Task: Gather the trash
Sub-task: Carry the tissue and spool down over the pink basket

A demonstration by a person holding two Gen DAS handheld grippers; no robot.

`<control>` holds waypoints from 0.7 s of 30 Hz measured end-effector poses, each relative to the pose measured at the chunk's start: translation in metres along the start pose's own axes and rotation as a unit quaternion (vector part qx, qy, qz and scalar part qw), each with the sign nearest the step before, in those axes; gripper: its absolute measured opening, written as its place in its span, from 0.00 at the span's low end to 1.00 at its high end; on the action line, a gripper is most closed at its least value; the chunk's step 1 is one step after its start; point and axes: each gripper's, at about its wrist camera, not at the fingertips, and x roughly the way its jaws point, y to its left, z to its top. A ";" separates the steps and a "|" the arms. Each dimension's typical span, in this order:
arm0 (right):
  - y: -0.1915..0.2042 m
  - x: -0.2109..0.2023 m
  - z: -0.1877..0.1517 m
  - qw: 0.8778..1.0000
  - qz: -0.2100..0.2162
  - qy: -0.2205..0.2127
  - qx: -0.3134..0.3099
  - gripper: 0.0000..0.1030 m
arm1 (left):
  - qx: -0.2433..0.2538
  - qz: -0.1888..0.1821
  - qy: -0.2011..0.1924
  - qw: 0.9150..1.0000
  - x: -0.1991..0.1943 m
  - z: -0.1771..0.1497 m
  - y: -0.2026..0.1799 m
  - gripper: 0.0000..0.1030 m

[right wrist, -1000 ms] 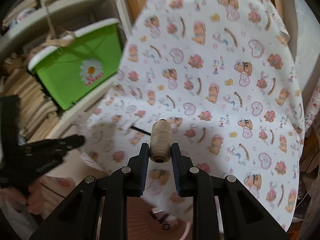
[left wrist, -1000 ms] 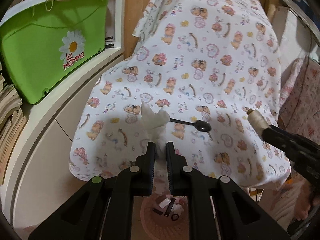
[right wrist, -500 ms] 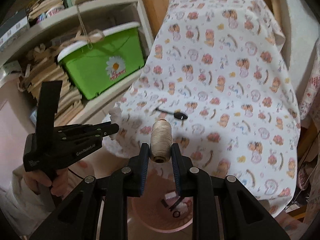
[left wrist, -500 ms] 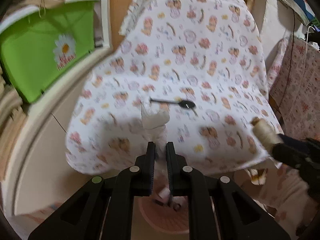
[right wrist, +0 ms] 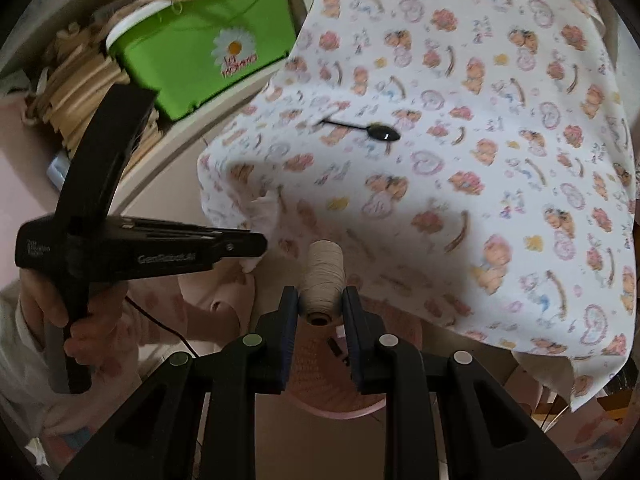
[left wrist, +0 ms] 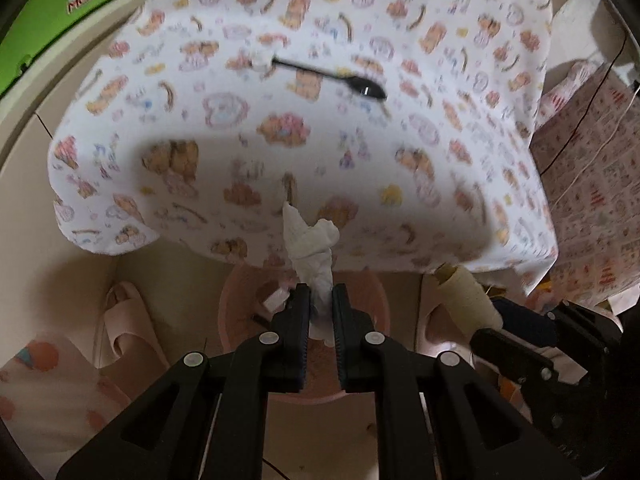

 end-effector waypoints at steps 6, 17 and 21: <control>0.006 0.034 -0.013 0.999 -0.023 0.048 -0.009 0.24 | -0.013 0.046 0.033 0.998 0.034 -0.002 0.008 0.10; -0.005 0.121 -0.047 0.986 -0.057 0.155 0.019 0.24 | -0.027 0.094 0.112 0.989 0.109 -0.012 0.024 0.10; -0.012 0.149 -0.062 0.981 -0.064 0.183 0.033 0.24 | -0.016 0.094 0.132 0.987 0.129 -0.018 0.023 0.11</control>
